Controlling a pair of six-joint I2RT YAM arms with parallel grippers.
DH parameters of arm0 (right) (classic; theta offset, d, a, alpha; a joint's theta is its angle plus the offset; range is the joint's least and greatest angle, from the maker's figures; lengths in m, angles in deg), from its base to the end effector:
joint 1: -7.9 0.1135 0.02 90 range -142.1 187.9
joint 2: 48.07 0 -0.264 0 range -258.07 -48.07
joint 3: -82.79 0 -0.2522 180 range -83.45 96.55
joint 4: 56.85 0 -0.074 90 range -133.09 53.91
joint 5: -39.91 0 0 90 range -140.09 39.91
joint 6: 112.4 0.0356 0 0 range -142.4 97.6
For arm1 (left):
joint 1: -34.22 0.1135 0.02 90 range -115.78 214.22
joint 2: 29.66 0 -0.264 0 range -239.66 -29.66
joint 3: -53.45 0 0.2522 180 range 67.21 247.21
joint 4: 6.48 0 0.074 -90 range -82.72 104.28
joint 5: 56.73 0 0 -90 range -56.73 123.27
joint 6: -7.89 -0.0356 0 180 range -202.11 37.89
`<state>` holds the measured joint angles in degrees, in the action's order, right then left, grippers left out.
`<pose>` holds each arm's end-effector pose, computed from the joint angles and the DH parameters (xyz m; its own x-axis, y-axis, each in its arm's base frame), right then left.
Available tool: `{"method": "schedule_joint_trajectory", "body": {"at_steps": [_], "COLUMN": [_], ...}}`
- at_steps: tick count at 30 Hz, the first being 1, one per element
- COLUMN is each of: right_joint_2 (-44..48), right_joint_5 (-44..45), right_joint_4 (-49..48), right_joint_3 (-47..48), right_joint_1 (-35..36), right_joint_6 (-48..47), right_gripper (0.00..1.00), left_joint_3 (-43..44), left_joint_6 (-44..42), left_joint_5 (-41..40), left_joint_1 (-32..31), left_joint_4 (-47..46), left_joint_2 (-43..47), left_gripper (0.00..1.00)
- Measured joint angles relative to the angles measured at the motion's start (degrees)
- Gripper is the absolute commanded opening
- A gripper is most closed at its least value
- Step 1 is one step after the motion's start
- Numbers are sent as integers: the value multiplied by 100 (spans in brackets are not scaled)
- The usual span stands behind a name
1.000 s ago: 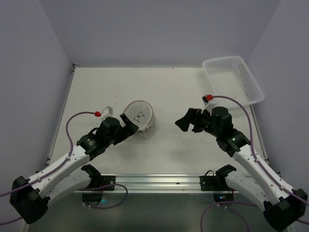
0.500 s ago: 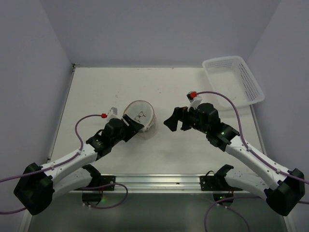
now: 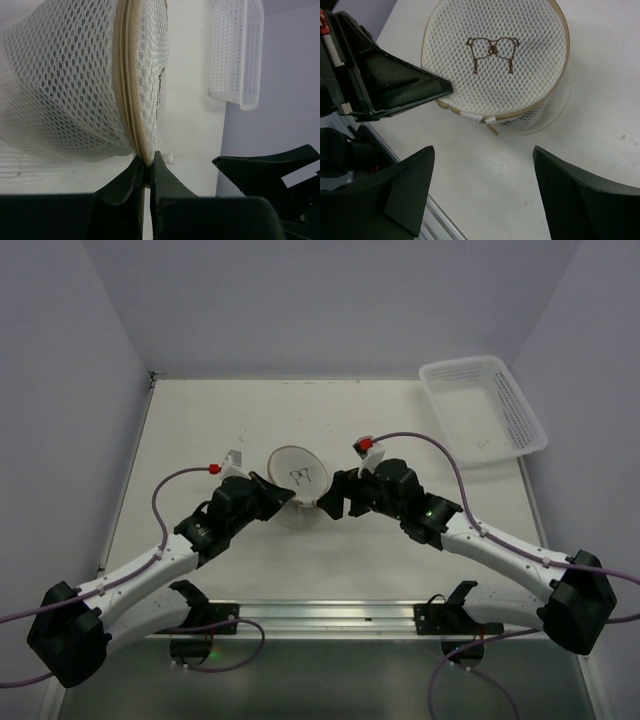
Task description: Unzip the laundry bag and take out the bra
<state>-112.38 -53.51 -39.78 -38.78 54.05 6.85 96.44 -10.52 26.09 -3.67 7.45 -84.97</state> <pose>0.1767 0.1870 0.2829 -0.6060 0.0732 -0.7921 -0.5293 0.7062 0.4702 0.1718 -0.1280 0.2284 -0.6044 -0.7225 -0.3357 -0.1667 0.5268 -0.8335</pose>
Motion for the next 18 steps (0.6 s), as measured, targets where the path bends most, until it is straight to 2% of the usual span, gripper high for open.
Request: {"method": "schedule_joint_trajectory", "body": {"at_steps": [5,18], "right_joint_2": [-518,-1344], "right_joint_5": [7,-127], "right_joint_4": [-297,-931], "right_joint_3": [0,-2], "right_joint_1": [210,367], "right_joint_6": [142,160], "right_gripper": [65,52], "left_joint_3": [90,129], "left_joint_6": [46,81], "left_joint_5": [7,52], "left_joint_1": [0,0], "left_joint_4": [68,212], "left_joint_2": [4,157], "left_gripper": [2,1]}}
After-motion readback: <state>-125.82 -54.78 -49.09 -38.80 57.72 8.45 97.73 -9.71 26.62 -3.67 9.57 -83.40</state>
